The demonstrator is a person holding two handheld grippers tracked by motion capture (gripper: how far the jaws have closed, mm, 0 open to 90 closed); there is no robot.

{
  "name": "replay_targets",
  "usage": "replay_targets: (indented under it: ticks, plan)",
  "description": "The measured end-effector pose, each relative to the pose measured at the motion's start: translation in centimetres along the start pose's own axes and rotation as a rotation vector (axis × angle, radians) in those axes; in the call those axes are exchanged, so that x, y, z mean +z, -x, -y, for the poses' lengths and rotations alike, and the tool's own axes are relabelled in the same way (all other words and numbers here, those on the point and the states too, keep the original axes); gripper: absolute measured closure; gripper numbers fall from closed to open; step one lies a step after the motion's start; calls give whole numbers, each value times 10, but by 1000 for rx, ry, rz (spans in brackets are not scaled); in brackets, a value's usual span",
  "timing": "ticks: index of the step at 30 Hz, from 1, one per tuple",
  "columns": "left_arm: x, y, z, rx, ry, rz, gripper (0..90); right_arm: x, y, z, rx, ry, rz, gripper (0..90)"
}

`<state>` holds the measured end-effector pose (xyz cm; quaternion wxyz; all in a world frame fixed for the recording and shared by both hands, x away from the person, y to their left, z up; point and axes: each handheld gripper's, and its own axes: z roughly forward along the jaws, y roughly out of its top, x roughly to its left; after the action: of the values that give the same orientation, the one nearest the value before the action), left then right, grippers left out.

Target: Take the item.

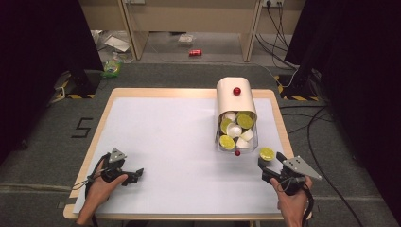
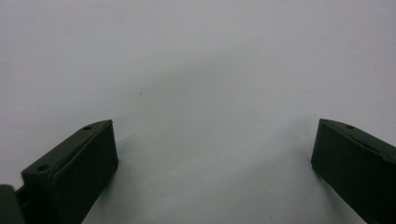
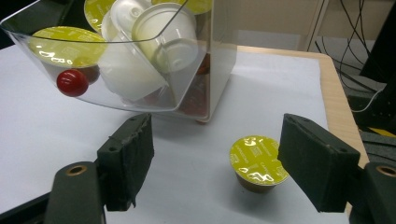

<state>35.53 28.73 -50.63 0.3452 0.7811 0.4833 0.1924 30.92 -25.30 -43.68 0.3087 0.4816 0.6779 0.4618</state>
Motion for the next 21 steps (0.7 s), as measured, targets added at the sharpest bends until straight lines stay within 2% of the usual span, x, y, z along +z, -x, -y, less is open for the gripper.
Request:
replay_targets:
  ticks: [15,21]
  plan:
    - [0,0,0,0,0,0,0,-3,-6,-6,-6,28,-13,272]
    - [0,0,0,0,0,0,0,-3,-10,-7,-11,22,-23,278]
